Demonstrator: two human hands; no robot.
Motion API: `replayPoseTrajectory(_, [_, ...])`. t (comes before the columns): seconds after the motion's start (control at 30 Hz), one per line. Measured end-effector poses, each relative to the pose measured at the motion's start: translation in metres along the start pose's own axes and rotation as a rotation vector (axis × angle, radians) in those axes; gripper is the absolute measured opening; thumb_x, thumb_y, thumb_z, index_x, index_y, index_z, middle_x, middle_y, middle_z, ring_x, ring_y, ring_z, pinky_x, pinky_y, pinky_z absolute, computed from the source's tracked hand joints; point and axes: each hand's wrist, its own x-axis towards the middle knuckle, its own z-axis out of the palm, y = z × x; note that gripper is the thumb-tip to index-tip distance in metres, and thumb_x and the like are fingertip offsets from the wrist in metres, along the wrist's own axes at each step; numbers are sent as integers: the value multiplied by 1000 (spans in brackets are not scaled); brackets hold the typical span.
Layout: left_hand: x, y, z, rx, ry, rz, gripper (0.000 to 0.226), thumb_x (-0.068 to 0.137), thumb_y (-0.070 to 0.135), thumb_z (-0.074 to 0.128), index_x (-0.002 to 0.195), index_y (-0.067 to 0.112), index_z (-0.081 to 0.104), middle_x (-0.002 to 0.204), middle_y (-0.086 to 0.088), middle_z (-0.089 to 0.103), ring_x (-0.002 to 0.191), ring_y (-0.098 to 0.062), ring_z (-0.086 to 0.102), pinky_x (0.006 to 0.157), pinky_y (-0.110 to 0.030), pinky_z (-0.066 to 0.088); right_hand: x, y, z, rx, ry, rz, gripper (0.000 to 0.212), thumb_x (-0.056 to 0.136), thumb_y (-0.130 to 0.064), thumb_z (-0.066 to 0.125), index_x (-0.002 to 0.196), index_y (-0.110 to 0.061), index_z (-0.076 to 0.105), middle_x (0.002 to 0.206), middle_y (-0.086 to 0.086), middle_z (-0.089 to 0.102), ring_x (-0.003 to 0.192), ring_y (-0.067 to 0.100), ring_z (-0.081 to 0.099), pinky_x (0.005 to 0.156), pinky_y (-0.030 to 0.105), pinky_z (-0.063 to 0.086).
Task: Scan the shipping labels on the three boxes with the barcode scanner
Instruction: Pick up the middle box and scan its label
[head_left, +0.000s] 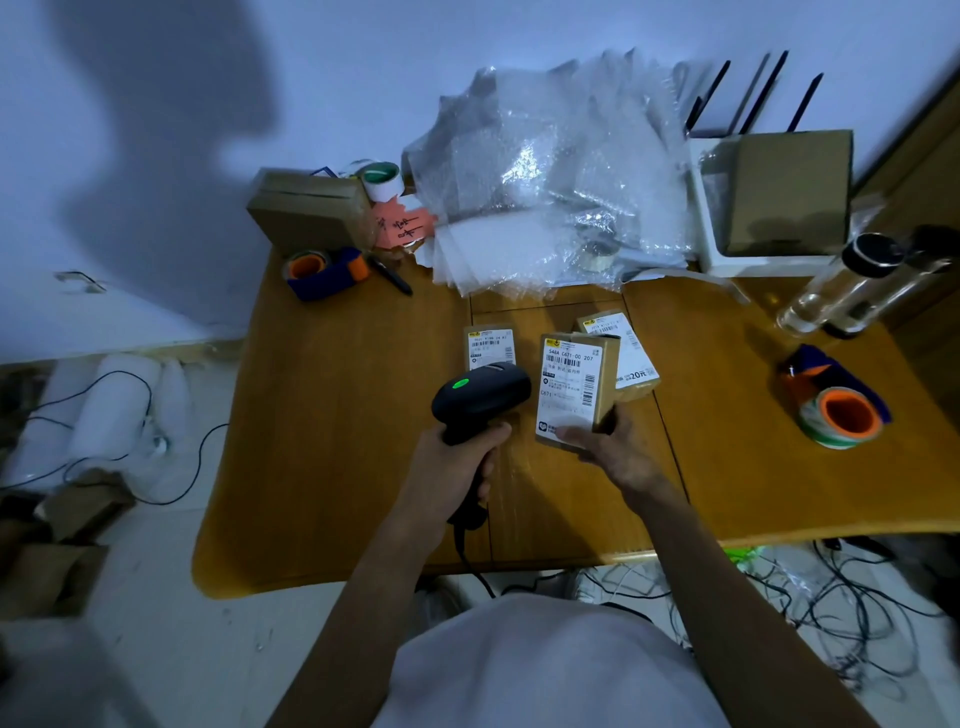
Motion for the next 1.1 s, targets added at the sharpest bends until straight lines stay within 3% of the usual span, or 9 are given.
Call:
replayPoseTrajectory(0.17, [-1,-1,-1,-4,-9,-9,24,90,31,75,79,11,66,59,-3,55,50,-15,49,59,-33,45,3,2,2,-43,-16,10,66,77,-29,88,132,-20,53,120,0,69,108,21,69,88,42,61])
replayPoseTrajectory(0.27, [0,-2,0,4,-9,-15,26,90,31,75,79,10,65,59,-3,55,50,-16,50,58,-32,46,5,1,5,-36,10,20,56,81,-27,84,129,-17,56,117,1,70,102,16,71,87,39,60])
replayPoseTrajectory(0.57, [-1,-1,0,-22,22,-23,27,89,30,77,75,12,63,59,-4,55,49,-16,50,57,-33,46,23,9,3,33,35,94,74,81,-39,83,142,-18,46,124,5,68,108,24,70,88,43,60])
replayPoseTrajectory(0.73, [-1,-2,-1,-14,38,-41,26,89,30,77,77,12,64,60,-4,55,49,-16,51,56,-31,47,35,9,9,83,29,143,63,81,-47,80,133,-18,60,121,6,71,107,24,70,83,39,59])
replayPoseTrajectory(0.87, [-1,-3,-2,-14,62,-65,24,90,29,76,78,12,65,59,-4,56,48,-14,51,54,-28,46,44,4,13,207,53,185,48,85,-41,78,126,-20,64,122,10,71,112,30,67,89,44,58])
replayPoseTrajectory(1.1, [-5,-6,-6,-18,89,-60,22,91,26,75,79,10,67,57,-2,57,47,-14,51,54,-26,46,64,8,16,415,93,301,56,87,-25,79,137,-10,58,131,12,68,111,25,66,84,39,56])
